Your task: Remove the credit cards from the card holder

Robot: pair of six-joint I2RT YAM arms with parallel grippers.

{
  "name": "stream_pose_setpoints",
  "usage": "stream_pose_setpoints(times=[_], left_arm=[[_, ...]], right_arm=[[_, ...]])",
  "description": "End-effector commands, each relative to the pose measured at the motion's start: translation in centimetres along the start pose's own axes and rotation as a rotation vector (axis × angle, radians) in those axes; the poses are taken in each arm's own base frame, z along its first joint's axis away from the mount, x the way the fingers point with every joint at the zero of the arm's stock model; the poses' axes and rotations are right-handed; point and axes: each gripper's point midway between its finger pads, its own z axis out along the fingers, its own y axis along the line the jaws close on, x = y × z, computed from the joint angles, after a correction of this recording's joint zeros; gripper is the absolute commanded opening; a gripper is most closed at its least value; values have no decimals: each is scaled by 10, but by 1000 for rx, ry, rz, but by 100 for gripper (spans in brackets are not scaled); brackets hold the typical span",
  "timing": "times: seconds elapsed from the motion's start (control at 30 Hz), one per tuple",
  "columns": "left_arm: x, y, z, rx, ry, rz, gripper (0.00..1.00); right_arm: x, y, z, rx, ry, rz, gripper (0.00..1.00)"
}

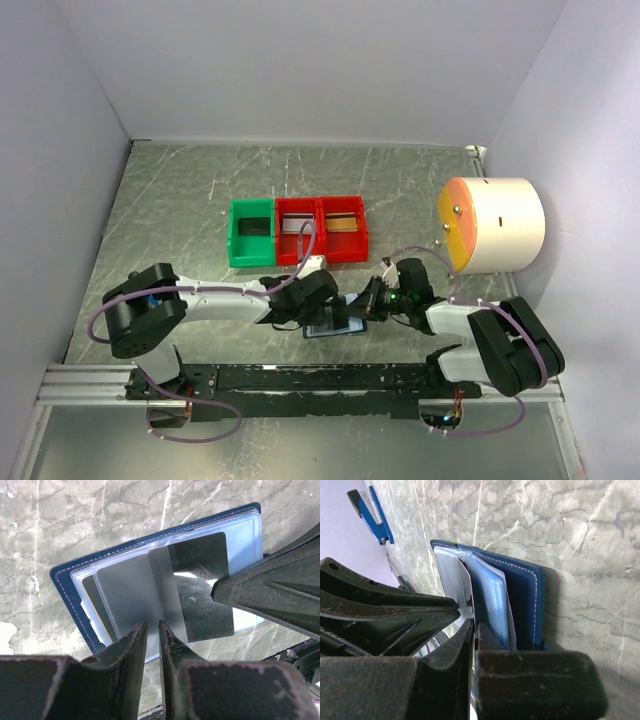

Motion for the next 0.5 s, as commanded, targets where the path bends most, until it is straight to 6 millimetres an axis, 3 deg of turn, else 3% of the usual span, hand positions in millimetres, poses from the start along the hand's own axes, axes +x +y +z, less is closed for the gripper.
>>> stream_pose_setpoints(times=[0.0, 0.2, 0.47], left_arm=[[30, 40, 9, -145, 88, 72, 29], [29, 37, 11, -144, 94, 88, 28], [32, 36, 15, -145, 108, 98, 27]], right_arm=[[7, -4, -3, -14, 28, -16, 0], [2, 7, 1, -64, 37, -18, 24], [-4, 13, 11, -100, 47, -2, 27]])
